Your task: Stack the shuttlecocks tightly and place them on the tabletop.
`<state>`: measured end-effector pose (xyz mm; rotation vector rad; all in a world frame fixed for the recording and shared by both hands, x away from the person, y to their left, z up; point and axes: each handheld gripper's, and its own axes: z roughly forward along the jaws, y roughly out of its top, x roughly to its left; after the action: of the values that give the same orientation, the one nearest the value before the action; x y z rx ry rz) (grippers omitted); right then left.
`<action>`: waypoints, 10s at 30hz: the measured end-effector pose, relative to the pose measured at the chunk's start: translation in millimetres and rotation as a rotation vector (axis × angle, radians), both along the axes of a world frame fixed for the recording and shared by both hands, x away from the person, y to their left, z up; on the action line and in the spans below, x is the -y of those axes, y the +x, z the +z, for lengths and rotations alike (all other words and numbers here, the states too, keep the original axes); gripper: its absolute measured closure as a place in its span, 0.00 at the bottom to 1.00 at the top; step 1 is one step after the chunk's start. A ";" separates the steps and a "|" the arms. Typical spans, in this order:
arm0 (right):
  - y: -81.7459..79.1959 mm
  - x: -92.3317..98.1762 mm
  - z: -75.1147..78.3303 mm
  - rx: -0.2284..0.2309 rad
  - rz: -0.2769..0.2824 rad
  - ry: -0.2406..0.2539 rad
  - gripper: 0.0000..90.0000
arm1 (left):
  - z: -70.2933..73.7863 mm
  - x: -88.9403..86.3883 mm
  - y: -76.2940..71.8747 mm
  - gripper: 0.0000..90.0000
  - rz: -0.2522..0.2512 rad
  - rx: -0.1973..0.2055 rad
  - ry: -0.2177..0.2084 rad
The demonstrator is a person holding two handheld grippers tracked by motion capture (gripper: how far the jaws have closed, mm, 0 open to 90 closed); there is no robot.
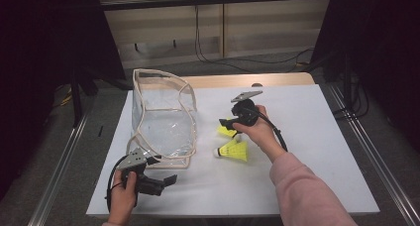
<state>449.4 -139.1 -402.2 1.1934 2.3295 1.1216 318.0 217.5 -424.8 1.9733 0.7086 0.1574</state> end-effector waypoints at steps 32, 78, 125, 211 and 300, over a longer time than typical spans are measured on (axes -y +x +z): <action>9.2 -9.0 -7.6 -0.047 0.082 -0.024 0.93 | 0.5 -0.6 0.7 0.04 0.005 0.002 0.000; -39.5 74.4 17.3 0.091 -0.007 0.042 0.97 | 1.3 -0.6 -0.7 0.04 0.010 0.009 0.003; -97.1 105.2 -14.6 0.108 -0.081 0.142 0.85 | 0.6 2.6 -1.2 0.04 0.008 0.010 0.014; -112.7 152.0 -43.1 0.090 -0.188 -0.021 1.00 | 0.5 4.7 -1.8 0.04 0.003 0.005 0.006; -139.9 170.7 -30.2 0.084 -0.239 0.125 0.31 | -0.5 5.8 -0.8 0.03 0.001 0.000 -0.009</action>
<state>309.5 -309.8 -432.5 1.3962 2.0173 1.2191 317.2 211.7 -425.3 1.9646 0.7088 0.1550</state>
